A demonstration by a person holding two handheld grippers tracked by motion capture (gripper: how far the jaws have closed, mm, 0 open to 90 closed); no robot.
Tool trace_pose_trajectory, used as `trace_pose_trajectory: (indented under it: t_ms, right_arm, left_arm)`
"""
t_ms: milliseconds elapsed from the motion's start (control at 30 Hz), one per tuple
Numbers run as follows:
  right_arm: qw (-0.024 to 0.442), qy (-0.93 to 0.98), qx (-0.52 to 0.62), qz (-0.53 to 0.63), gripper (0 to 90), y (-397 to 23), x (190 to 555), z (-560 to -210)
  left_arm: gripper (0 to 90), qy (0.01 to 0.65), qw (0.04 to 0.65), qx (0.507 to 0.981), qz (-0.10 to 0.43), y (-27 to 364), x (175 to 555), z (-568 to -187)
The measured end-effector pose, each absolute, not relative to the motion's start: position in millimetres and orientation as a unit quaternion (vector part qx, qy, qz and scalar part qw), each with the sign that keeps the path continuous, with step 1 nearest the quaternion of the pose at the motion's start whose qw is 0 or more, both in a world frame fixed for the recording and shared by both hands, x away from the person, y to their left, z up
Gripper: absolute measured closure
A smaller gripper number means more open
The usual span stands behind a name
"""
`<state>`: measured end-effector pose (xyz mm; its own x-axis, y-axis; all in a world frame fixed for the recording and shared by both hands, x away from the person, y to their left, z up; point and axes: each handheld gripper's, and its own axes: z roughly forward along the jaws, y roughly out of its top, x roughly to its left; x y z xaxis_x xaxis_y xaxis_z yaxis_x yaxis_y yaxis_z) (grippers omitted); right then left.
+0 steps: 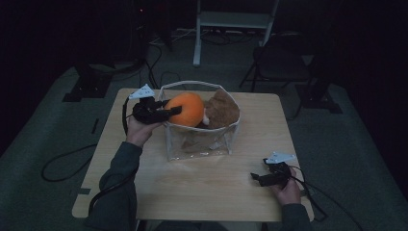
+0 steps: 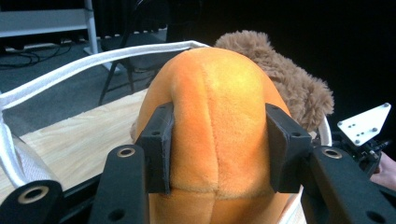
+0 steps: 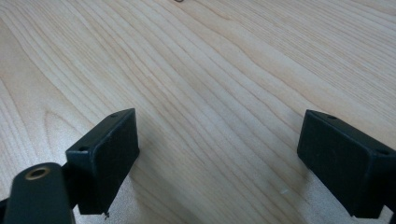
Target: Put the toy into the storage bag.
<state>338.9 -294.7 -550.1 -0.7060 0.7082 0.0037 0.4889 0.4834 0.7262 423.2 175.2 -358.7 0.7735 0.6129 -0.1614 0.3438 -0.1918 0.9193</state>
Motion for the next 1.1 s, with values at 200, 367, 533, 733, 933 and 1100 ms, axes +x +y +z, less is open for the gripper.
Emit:
trace_pose_trajectory:
  t_ms: [200,367,533,733,933,1100]
  right_arm:
    - [0.15,0.848,0.353,0.366,11.8,-295,339,-550]
    - [0.15,0.848,0.353,0.366,11.9,-295,339,-550]
    - [0.15,0.848,0.354,0.366,11.9,-295,339,-550]
    - [0.15,0.848,0.354,0.365,11.9,-295,339,-550]
    - [0.15,0.848,0.354,0.365,11.9,-295,339,-550]
    - [0.15,0.848,0.354,0.365,11.9,-295,339,-550]
  left_arm:
    - [51.5,0.316,0.537,0.771,0.13,171,423,-362]
    - [51.5,0.319,0.535,0.772,0.128,171,423,-364]
    - [51.2,0.32,0.527,0.776,0.132,170,422,-364]
    - [50.9,0.323,0.519,0.78,0.133,169,423,-366]
    - [50.6,0.326,0.512,0.783,0.135,167,422,-368]
    - [49.8,0.327,0.506,0.786,0.135,166,422,-370]
